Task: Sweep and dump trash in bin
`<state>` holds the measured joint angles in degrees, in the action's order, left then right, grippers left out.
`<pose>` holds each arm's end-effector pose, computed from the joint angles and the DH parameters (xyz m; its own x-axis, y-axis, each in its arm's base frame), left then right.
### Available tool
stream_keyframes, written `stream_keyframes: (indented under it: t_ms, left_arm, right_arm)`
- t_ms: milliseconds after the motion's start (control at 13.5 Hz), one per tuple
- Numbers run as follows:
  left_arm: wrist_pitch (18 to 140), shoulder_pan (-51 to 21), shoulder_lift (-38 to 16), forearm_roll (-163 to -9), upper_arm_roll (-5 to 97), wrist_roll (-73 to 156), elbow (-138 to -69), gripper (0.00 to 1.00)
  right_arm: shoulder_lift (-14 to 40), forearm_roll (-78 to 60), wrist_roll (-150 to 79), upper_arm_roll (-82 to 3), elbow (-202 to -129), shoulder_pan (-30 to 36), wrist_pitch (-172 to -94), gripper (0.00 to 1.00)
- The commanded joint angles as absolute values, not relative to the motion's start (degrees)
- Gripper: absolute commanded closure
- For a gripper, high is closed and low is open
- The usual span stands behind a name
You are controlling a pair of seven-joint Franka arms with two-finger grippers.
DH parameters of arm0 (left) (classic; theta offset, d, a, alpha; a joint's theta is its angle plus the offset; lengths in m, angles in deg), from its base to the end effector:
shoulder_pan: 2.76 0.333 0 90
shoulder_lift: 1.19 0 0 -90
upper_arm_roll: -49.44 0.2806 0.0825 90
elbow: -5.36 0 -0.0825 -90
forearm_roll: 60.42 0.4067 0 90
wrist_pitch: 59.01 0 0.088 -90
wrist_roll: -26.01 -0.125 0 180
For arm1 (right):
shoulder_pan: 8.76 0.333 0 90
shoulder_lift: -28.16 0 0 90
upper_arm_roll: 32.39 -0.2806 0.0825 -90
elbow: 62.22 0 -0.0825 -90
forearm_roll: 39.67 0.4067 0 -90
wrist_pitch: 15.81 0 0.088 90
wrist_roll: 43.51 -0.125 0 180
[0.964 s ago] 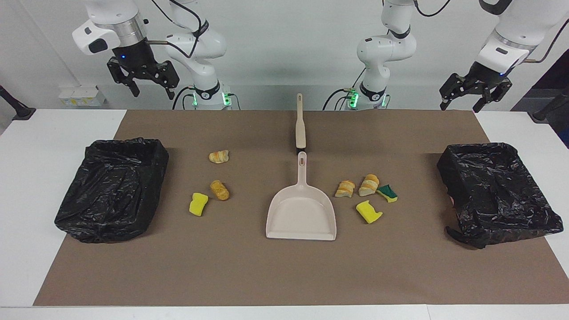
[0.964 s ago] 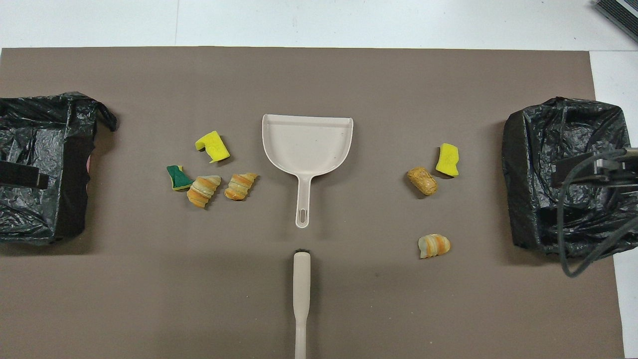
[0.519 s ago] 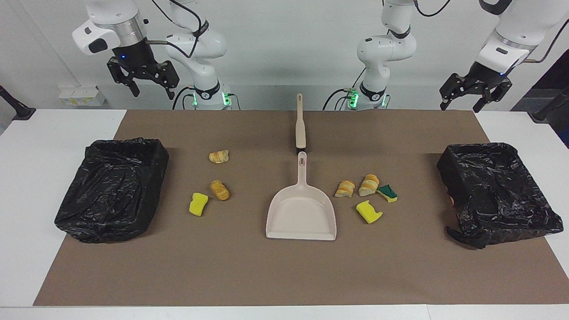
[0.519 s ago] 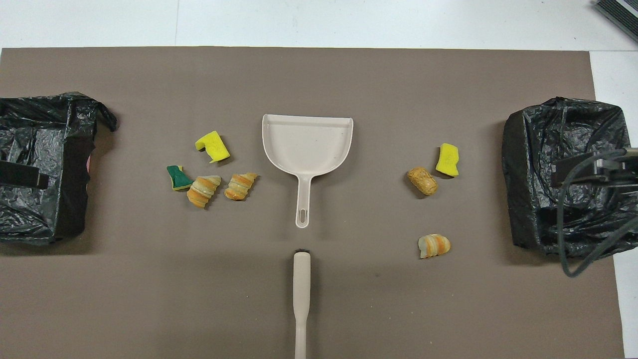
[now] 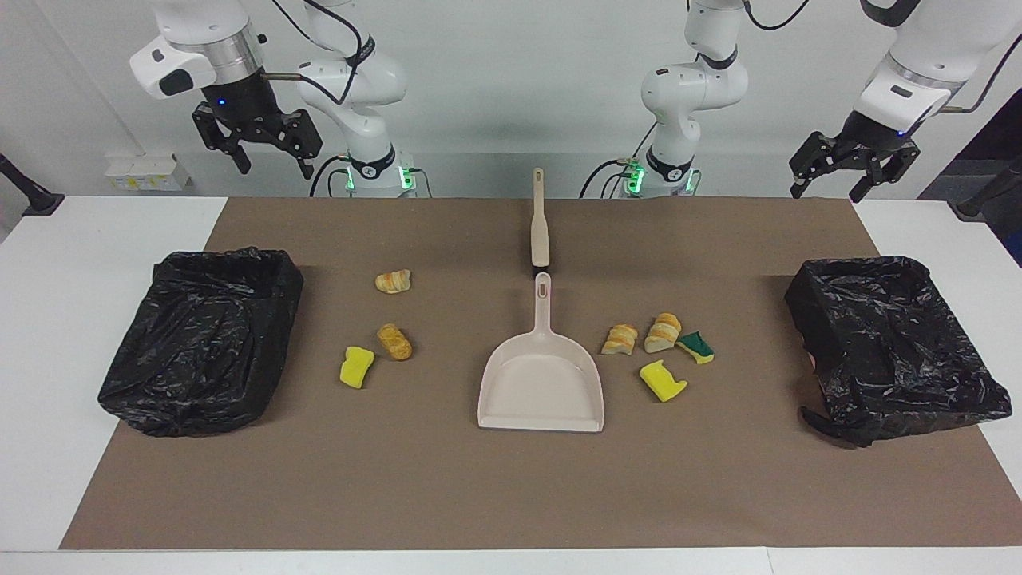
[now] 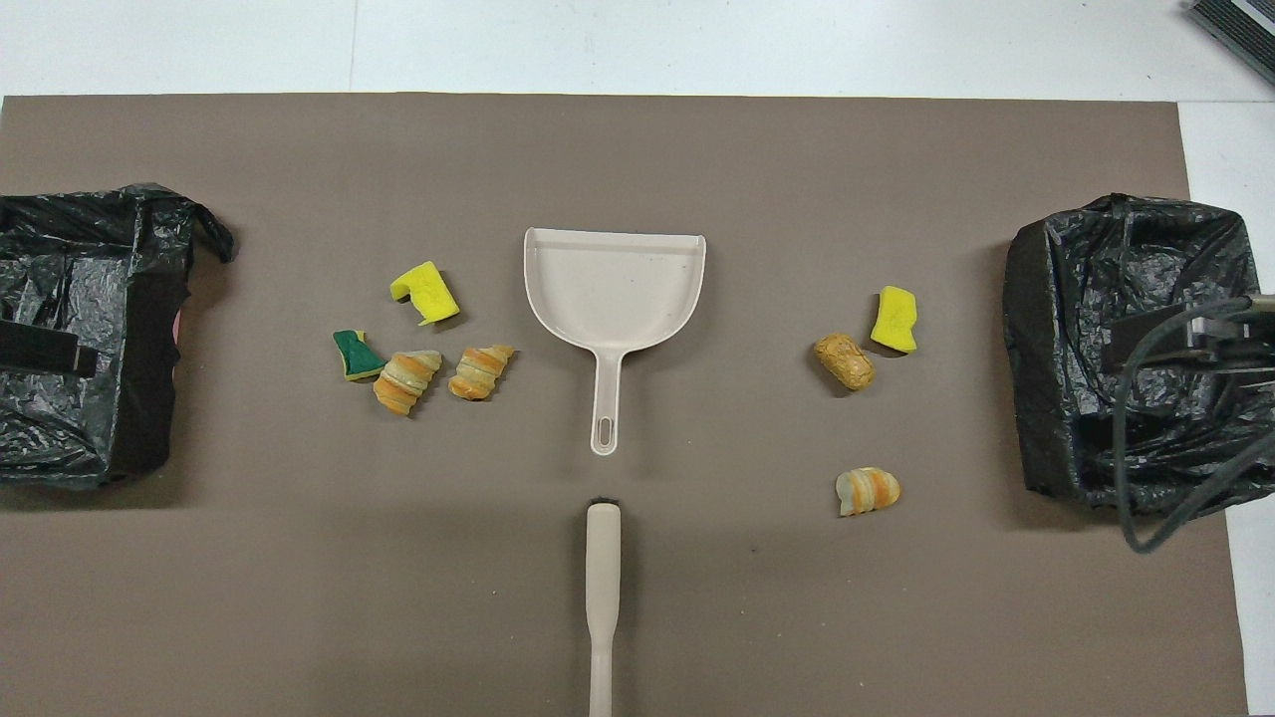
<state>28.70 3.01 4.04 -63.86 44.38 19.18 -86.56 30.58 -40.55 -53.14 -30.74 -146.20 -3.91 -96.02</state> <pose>0.5482 -0.0029 0.6023 0.9938 -0.1086 0.0235 -0.1097 -0.9927 0.0494 0.5451 0.0280 0.6311 0.9932 -0.1145 -0.0209 -0.1142 -0.9933 0.0177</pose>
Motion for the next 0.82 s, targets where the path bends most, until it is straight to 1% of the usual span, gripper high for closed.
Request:
stream_keyframes:
  t_ms: [0,519,741]
  left_arm:
    - [28.61,3.48,5.14,-64.03,44.25,19.33,-87.54,0.0]
    - [28.61,3.48,5.14,-64.03,44.25,19.33,-87.54,0.0]
    - [28.61,3.48,5.14,-64.03,44.25,19.33,-87.54,0.0]
  right_arm:
    - [31.07,-39.67,-52.21,-31.24,-146.96,-4.72,-96.4,0.0]
    - [30.53,-40.02,-53.52,-31.86,-146.95,-3.84,-97.8,0.0]
    - [28.78,-40.46,-54.5,-31.95,-146.86,-2.36,-98.6,0.0]
